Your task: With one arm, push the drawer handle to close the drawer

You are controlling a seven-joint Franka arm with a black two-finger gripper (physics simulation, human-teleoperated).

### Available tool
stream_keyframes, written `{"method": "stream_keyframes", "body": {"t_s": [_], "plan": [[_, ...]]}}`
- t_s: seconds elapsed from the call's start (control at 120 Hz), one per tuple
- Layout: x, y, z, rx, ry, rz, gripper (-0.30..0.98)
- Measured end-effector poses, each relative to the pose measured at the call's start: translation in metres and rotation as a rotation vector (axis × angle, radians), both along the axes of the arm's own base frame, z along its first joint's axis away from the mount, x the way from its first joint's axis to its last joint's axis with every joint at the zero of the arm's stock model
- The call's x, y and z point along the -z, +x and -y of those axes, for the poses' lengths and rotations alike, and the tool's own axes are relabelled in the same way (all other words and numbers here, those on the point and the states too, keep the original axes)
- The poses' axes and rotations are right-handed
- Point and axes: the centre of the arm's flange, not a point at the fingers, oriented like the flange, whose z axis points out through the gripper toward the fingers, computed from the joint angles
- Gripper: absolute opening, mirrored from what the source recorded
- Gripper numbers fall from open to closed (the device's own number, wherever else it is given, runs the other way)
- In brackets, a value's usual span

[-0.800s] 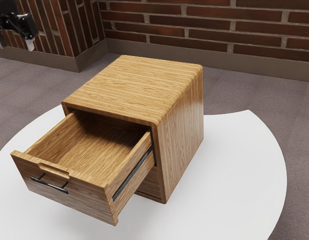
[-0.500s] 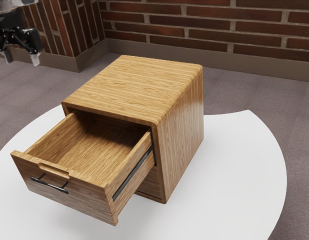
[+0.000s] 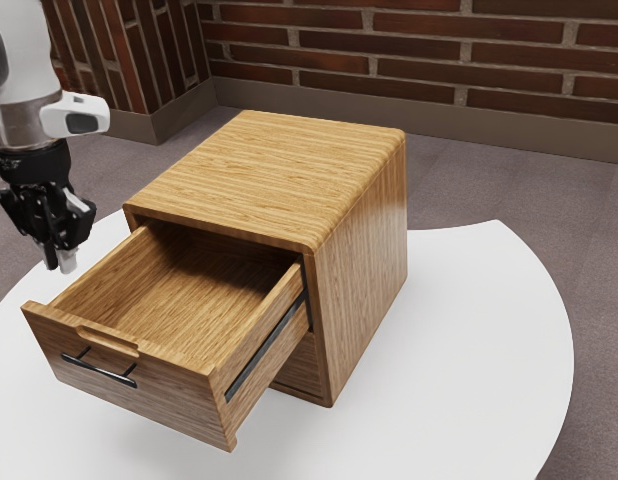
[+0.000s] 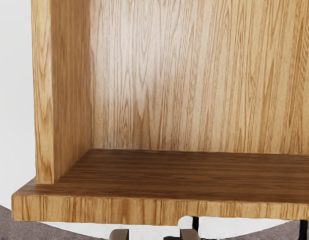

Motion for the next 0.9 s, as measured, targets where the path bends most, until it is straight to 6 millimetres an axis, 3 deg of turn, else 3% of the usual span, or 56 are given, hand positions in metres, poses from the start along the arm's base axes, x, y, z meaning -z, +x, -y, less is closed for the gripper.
{"method": "stream_keyframes", "body": {"t_s": [0.083,0.175,0.317,0.45,0.667,0.9], "plan": [[0.016,-0.013,0.024,-0.006,0.004,-0.01,-0.01],[0.035,-0.026,0.037,-0.034,0.006,-0.02,-0.05],[0.07,-0.042,0.043,-0.104,0.01,-0.034,-0.08],[0.087,-0.058,0.049,-0.168,0.006,-0.024,-0.09],[0.107,-0.057,0.052,-0.267,0.028,-0.04,-0.1],[0.113,-0.052,0.056,-0.252,0.111,0.037,-0.1]]}}
